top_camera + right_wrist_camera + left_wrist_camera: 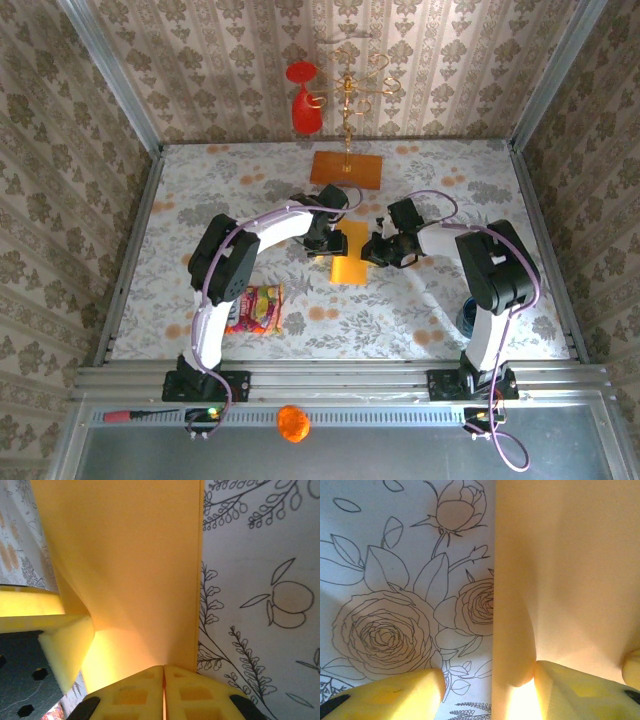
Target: Fold a paper plane with a square sheet of paper (pick it up from the middle)
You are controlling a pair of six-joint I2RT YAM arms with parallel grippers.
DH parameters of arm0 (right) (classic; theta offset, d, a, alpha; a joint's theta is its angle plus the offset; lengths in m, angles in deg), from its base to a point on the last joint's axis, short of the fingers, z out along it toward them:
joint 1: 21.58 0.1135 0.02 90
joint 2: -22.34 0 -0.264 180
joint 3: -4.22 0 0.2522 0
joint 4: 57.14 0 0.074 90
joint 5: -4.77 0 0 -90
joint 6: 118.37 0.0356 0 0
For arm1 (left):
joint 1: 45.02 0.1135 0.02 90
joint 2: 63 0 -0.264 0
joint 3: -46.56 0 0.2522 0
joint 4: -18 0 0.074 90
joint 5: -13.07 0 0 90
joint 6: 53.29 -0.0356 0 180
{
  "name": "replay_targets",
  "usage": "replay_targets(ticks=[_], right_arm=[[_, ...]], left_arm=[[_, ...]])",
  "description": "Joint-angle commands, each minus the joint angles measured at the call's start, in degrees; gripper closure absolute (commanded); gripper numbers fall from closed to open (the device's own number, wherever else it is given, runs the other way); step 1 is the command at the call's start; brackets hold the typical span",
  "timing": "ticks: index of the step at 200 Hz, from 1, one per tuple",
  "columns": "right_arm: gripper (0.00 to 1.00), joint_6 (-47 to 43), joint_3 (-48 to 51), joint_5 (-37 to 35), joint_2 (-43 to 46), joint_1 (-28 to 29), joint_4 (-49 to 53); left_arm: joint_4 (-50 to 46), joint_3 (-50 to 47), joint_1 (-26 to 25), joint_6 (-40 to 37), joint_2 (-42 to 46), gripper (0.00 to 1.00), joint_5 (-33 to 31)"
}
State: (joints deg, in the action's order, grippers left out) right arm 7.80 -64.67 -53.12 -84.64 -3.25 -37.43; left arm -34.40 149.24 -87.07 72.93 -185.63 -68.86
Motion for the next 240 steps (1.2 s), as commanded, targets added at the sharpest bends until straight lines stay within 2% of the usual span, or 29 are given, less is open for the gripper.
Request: replay_targets(ticks=[1, 51, 91, 112, 123, 140, 157, 213, 240], right_arm=[[0.92, -1.8, -1.5, 0.1, -1.0, 0.3, 2.3], [0.94, -3.6, -0.3, -3.0, -2.1, -0.2, 6.2], [0.97, -5.8, 1.2, -5.9, -2.8, -0.7, 9.0], [0.97, -6.4, 1.7, -7.1, -3.5, -0.7, 9.6], [0.97, -6.5, 1.6, -7.5, -4.0, -0.7, 9.8], [0.97, -6.5, 1.4, -8.1, -4.4, -0.7, 10.0], [0.98, -6.4, 1.1, -8.6, -4.7, -0.7, 10.9], [0.98, -7.1, 0.9, -10.3, -4.6, -0.7, 12.5], [0.98, -7.1, 1.0, -10.7, -4.8, -0.7, 12.6]], left_arm=[[-0.4, -5.0, -1.5, -0.2, -9.2, 0.45, 1.6], [-0.6, -4.3, -0.4, -0.2, -5.7, 0.45, 1.8], [-1.9, 0.8, 0.0, -1.2, 4.2, 0.45, -2.9], [0.6, 0.0, -0.3, -0.6, 9.6, 0.44, -4.1], [3.2, -1.7, -0.3, -0.1, 11.6, 0.48, -2.8], [8.8, -4.5, -0.2, -1.9, 12.8, 0.56, 5.9], [12.0, -6.4, -0.4, -1.1, 12.4, 0.64, 11.1], [17.0, -6.2, -0.3, 0.7, 7.4, 1.0, 19.2], [18.7, -6.0, -0.5, 1.3, 4.7, 1.0, 20.9]])
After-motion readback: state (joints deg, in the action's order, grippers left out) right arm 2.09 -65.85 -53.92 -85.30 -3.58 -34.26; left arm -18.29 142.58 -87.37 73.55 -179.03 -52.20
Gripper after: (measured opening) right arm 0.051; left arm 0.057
